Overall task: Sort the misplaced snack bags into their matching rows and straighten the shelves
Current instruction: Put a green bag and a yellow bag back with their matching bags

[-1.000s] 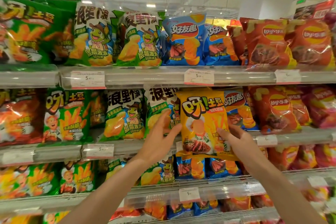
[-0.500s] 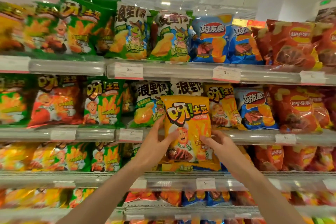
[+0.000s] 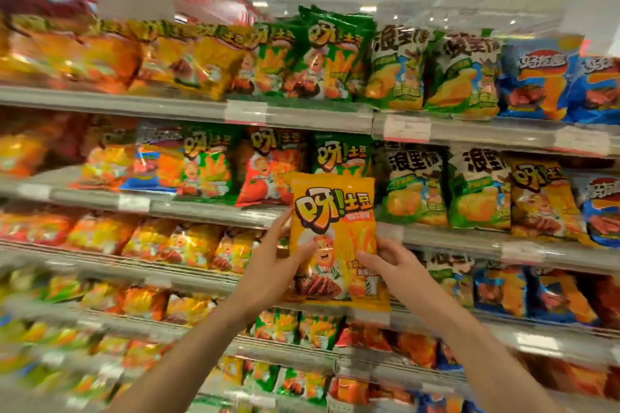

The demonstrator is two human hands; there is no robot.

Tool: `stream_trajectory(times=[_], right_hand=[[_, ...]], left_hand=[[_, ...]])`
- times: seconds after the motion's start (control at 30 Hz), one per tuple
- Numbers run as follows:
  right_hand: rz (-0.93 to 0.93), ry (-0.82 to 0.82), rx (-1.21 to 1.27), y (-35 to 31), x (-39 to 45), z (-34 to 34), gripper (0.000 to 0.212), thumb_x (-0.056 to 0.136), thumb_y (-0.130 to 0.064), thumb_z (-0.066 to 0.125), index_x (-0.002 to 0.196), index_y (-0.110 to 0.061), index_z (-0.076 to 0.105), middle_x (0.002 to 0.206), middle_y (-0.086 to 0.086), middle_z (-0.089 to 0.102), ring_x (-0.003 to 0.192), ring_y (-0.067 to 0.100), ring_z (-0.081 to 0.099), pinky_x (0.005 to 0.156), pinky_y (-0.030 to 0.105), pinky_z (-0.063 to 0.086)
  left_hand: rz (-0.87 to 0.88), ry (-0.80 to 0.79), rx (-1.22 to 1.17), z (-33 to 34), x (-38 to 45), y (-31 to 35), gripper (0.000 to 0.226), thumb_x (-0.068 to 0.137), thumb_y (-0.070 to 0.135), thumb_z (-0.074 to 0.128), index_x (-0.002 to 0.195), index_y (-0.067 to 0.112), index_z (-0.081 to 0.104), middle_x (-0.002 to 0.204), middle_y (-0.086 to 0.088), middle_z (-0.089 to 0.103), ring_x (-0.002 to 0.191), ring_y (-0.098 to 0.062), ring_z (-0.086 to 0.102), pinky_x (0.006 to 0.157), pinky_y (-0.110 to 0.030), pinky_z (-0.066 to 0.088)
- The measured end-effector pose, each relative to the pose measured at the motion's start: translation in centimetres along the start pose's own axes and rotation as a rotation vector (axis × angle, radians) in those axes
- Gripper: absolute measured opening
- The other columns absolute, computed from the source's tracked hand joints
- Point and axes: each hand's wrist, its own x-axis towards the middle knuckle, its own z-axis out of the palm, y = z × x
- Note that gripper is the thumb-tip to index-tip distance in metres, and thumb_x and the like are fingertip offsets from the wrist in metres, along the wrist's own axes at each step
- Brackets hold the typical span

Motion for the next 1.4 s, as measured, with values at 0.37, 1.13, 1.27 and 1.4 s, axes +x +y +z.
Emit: stream_trajectory(times=[0.37, 1.13, 1.27, 1.4], right_hand=[[-0.062, -0.264, -0.038, -5.0, 6.4, 15.6, 0.097, 0.056, -0.084, 0.07, 0.137, -0.036, 0.048, 0.141, -0.009, 0.054, 0.125, 0.01, 0.055, 0.104, 0.039, 0.047], [-0.217, -0.507, -0.096, -16.8, 26.7, 43.3, 0.035, 0.092, -0.042, 0.065, 0.117, -0.029, 0.043, 0.107, -0.02, 0.058, 0.086, -0.007, 0.059, 0.078, 0.018, 0.053], [-0.234, -0.409, -0.053, -17.4, 28.5, 47.8, 0.051, 0.083, -0.051, 0.072, 0.122, -0.022, 0.055, 0.115, -0.003, 0.07, 0.095, 0.01, 0.071, 0.093, 0.041, 0.056], [-0.213, -0.262, -0.097, -18.1, 29.3, 51.1, 0.077, 0.066, -0.073, 0.07, 0.125, -0.026, 0.056, 0.118, -0.004, 0.069, 0.098, 0.011, 0.071, 0.09, 0.041, 0.057]], left_hand=[[-0.068, 0.19, 0.024, -16.3, -1.4, -5.3, 0.055, 0.09, 0.046, 0.062, 0.134, 0.057, 0.031, 0.12, 0.04, 0.04, 0.112, 0.016, 0.05, 0.072, -0.004, 0.046], [-0.139, 0.455, 0.138, -44.3, 10.3, -16.2, 0.074, 0.079, 0.063, 0.071, 0.143, 0.047, 0.036, 0.136, 0.023, 0.055, 0.119, 0.02, 0.046, 0.104, -0.019, 0.04], [-0.097, 0.379, 0.102, -49.1, 12.4, -18.7, 0.065, 0.081, 0.056, 0.074, 0.137, 0.051, 0.041, 0.125, 0.017, 0.066, 0.113, 0.004, 0.062, 0.099, -0.029, 0.049], [-0.045, 0.316, 0.083, -53.2, 14.3, -19.9, 0.066, 0.081, 0.055, 0.072, 0.139, 0.052, 0.041, 0.122, 0.028, 0.062, 0.113, 0.009, 0.058, 0.09, -0.016, 0.047]])
